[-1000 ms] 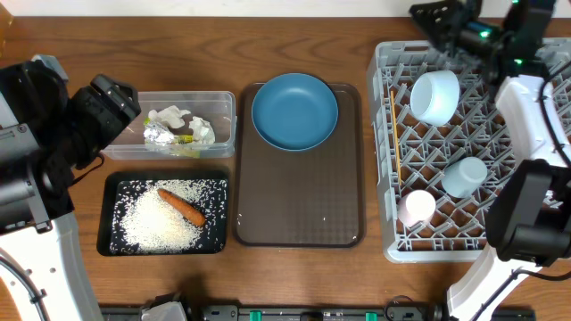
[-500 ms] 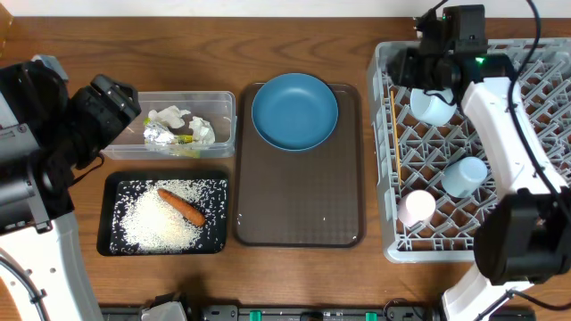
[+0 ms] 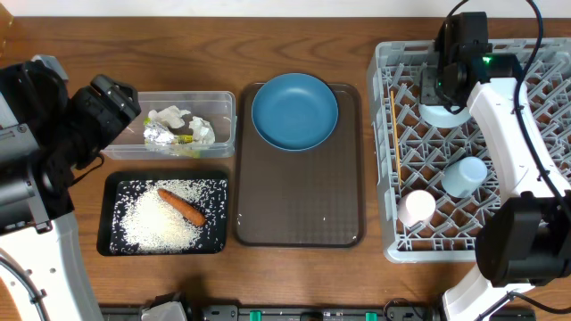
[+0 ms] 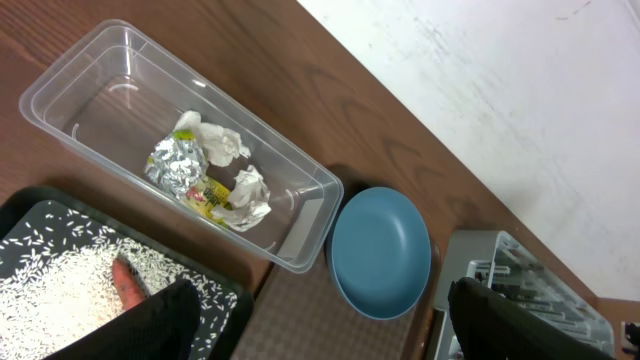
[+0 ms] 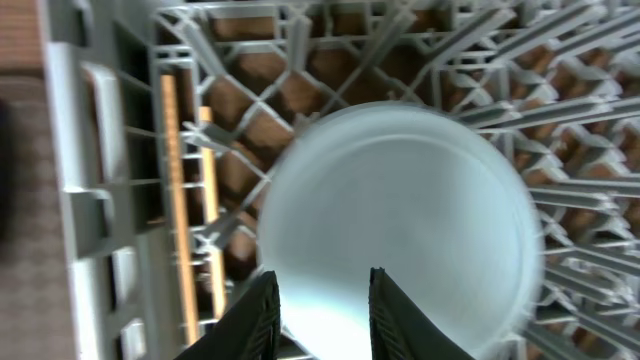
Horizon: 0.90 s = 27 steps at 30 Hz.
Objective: Sort waste into correct bins and load items into the dishwasher rack
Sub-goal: 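Open the right gripper and raise it away from the bowl, then move the right gripper left to the blue plate's edge on the tray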
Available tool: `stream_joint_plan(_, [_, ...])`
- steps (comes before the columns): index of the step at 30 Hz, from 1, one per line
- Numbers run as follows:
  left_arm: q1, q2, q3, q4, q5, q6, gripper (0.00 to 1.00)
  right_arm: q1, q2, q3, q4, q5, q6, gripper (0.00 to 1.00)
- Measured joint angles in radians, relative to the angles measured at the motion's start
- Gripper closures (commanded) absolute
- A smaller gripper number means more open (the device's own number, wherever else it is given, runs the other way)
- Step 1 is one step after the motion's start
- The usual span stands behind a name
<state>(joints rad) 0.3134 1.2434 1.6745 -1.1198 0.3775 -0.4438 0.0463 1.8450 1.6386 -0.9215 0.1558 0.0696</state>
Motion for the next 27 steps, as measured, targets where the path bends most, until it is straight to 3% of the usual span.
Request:
stream_joint_plan(13, [0.0,0.0,0.0,0.0,0.0,0.0,0.18,-0.021,-0.106,0.0,-0.006,-0.056,-0.022,0.7])
stream_joint_plan(22, [0.0,0.0,0.0,0.0,0.0,0.0,0.18,-0.008,-0.242,0.005,-0.146,-0.219,-0.025,0.64])
stream_joint_plan(25, [0.0,0.0,0.0,0.0,0.0,0.0,0.18,-0.008,-0.238,0.002,-0.168,-0.282,-0.026,0.55])
stream_joint_plan(27, [0.0,0.0,0.0,0.0,0.0,0.0,0.18,-0.008,-0.238,-0.002,-0.166,-0.36,-0.024,0.29])
